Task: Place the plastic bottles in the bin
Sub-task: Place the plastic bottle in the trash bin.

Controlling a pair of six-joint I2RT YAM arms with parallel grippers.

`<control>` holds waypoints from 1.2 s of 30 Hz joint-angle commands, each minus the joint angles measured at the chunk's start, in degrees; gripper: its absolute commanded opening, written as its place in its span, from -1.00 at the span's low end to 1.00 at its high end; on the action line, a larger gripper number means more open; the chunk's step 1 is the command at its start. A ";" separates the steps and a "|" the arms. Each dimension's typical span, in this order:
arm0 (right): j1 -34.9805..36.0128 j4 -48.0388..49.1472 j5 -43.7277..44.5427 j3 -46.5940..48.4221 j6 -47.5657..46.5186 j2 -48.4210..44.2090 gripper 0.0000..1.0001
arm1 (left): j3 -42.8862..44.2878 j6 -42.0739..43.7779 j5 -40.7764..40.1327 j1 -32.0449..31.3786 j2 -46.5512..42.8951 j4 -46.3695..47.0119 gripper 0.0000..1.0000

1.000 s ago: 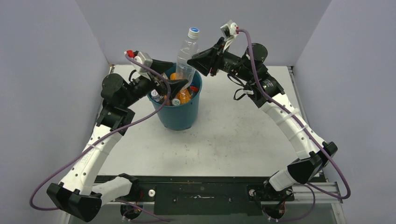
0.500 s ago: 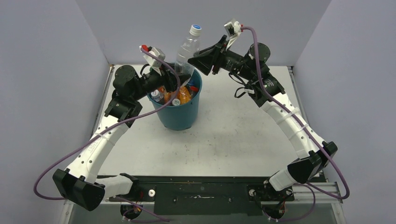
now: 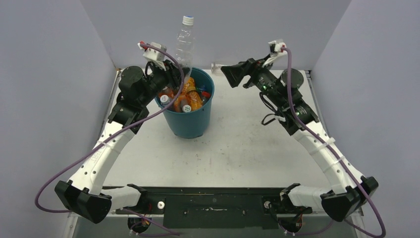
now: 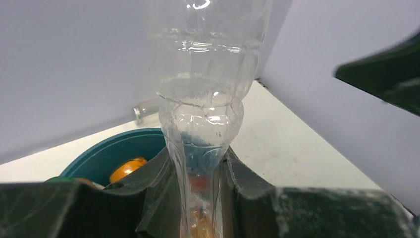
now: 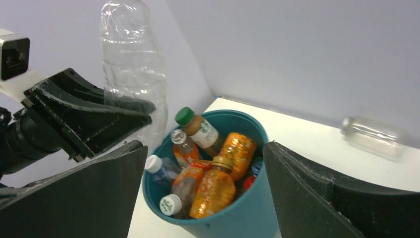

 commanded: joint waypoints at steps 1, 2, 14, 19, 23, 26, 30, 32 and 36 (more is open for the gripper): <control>0.00 13.77 14.88 -12.03 -1.63 -11.11 0.79 | 0.28 -0.60 -8.98 0.46 -0.45 1.02 -1.00; 0.04 14.53 15.79 -13.86 -2.00 -12.17 0.79 | -0.87 -0.41 -9.07 0.59 -0.36 4.17 -1.00; 0.06 13.35 20.01 -24.58 -1.31 -18.41 0.79 | 6.04 -5.25 -16.80 0.91 10.53 -4.32 -1.00; 0.04 14.77 20.79 -27.13 -1.05 -18.85 0.79 | 0.81 -5.47 -15.68 0.91 11.44 3.18 -1.00; 0.06 15.60 20.33 -28.52 -0.67 -18.13 0.79 | -7.51 -3.40 -15.41 0.74 11.00 14.95 -1.00; 0.07 16.33 20.14 -29.60 -0.14 -17.44 0.79 | -10.52 -5.89 -16.72 0.83 10.63 19.03 -1.00; 0.09 17.20 19.93 -30.50 0.31 -16.70 0.79 | -12.37 -11.11 -17.36 0.74 8.94 16.82 -1.00; 0.06 17.63 19.93 -30.60 0.42 -16.25 0.79 | -12.59 -12.82 -17.77 0.71 6.92 15.27 -1.00; 0.07 18.68 19.85 -30.53 0.73 -14.90 0.79 | -8.90 -11.36 -18.93 0.18 5.07 7.87 -1.00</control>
